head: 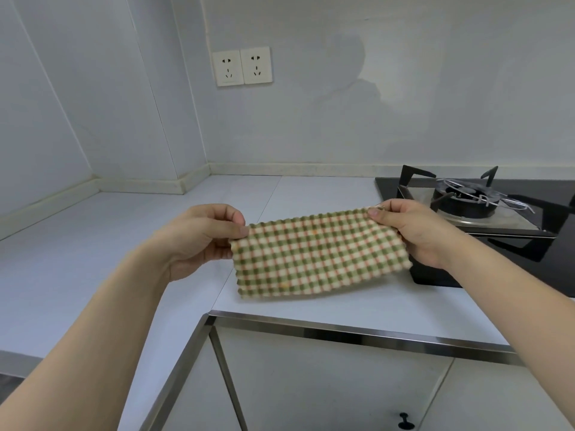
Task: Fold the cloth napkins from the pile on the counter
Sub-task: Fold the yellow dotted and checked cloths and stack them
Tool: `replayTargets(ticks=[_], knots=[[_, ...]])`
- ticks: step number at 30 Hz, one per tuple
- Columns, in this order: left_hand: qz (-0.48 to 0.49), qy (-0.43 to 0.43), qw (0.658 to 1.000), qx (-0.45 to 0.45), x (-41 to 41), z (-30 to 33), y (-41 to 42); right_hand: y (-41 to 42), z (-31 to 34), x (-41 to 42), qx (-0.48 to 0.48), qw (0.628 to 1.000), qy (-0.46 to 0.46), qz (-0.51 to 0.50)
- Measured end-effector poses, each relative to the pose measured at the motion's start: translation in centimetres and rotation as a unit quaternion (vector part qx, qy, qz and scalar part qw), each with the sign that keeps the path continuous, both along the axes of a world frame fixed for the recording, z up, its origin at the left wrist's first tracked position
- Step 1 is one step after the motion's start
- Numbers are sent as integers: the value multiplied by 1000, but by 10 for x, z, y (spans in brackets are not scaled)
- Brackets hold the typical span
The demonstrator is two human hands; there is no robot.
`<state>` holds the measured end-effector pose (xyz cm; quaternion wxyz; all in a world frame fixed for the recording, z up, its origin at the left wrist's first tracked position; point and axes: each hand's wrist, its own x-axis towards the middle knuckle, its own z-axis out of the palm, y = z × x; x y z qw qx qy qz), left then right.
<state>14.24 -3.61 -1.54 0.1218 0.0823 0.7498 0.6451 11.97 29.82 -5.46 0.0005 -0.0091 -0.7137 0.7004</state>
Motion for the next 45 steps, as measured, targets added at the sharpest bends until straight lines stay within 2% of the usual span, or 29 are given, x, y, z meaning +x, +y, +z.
replayTargets(ticks=[3, 5, 6, 7, 9, 11, 12, 14, 18, 21, 25, 28, 34, 37, 42, 45], knots=[[61, 17, 998, -14, -9, -9, 2, -3, 2, -17, 75, 997, -10, 1], [120, 52, 988, -87, -15, -26, 11, -8, -3, -33, 188, 981, 9, -53], [136, 71, 981, -122, -18, -36, 16, -12, -6, -41, 267, 960, 24, -84], [142, 91, 974, -154, -20, -47, 21, -17, -9, -45, 359, 926, 37, -109], [137, 130, 956, -224, -22, -64, 28, -32, -17, -45, 537, 830, 53, -138], [136, 157, 941, -266, -25, -71, 31, -50, -31, -37, 638, 751, 91, -143], [137, 164, 940, -267, -26, -71, 31, -59, -39, -32, 649, 739, 123, -131], [131, 170, 941, -261, -28, -71, 30, -74, -54, -23, 635, 751, 159, -81], [78, 141, 952, -262, -30, -66, 27, -74, -60, -19, 589, 804, 83, 1], [40, 106, 953, -282, -31, -60, 25, -72, -61, -19, 599, 797, 68, 31], [31, 78, 937, -339, -34, -57, 17, -72, -60, -19, 622, 779, 51, 59], [21, 58, 945, -322, -34, -56, 14, -70, -59, -21, 627, 774, 41, 83], [-8, 79, 945, -317, -31, -55, 16, -53, -56, -32, 637, 756, 50, 139], [-26, 83, 935, -344, -31, -56, 16, -44, -56, -37, 636, 753, 65, 154], [15, 90, 902, -423, -40, -61, 3, -43, -57, -38, 629, 758, 79, 156], [63, 98, 895, -430, -43, -63, -7, -43, -57, -37, 631, 757, 82, 149]])
